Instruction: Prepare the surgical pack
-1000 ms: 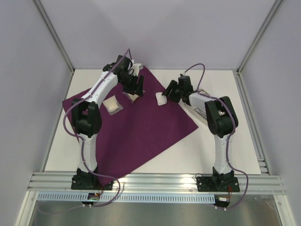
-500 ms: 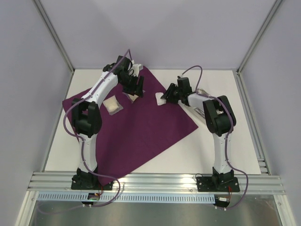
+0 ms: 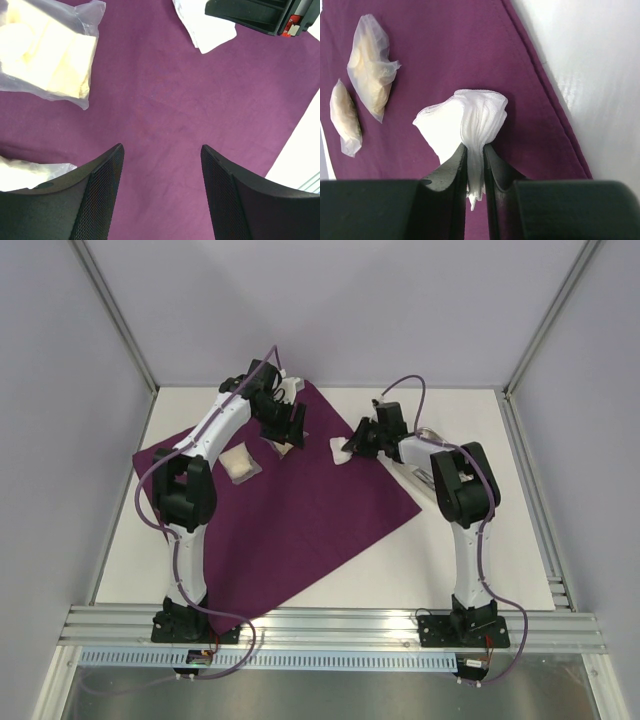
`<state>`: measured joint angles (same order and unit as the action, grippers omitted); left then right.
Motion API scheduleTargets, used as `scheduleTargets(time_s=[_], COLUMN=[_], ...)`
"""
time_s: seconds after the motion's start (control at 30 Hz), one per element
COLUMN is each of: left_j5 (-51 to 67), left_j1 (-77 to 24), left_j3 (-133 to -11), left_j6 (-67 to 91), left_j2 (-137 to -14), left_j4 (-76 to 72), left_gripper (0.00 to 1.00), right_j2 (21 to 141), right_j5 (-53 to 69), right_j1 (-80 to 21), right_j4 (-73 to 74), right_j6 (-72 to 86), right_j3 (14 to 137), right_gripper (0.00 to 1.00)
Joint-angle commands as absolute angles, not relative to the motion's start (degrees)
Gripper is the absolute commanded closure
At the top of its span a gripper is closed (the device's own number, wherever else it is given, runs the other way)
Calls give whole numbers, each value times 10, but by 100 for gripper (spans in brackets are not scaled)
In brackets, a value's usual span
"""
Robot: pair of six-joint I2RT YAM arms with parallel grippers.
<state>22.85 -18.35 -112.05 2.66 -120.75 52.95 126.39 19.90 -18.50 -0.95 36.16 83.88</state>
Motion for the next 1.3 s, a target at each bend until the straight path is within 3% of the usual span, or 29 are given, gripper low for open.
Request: scheduleTargets(time_s=[0.0, 0.27, 0.47, 0.67, 1.27], left_j5=[238, 229, 235, 238, 230], left_j1=[-186, -186, -186, -186, -186], left_j3=[-1120, -1118, -1117, -1118, -1127], left_j6=[12, 1, -13, -13, -7], left_j2=[-1188, -1160, -1143, -1138, -1180], left_j4=[538, 552, 567, 578, 595], left_gripper=[28, 28, 28, 28, 28], right_j2=[1241, 1169, 1104, 1137, 1230], right_j5=[235, 323, 390, 428, 410], right_j1=[-187, -146, -40, 72, 122], right_j4=[17, 109, 255, 372, 369], right_j6=[299, 157, 23, -89, -98], right_j3=[865, 903, 919, 953, 988], right_gripper=[100, 99, 99, 100, 100])
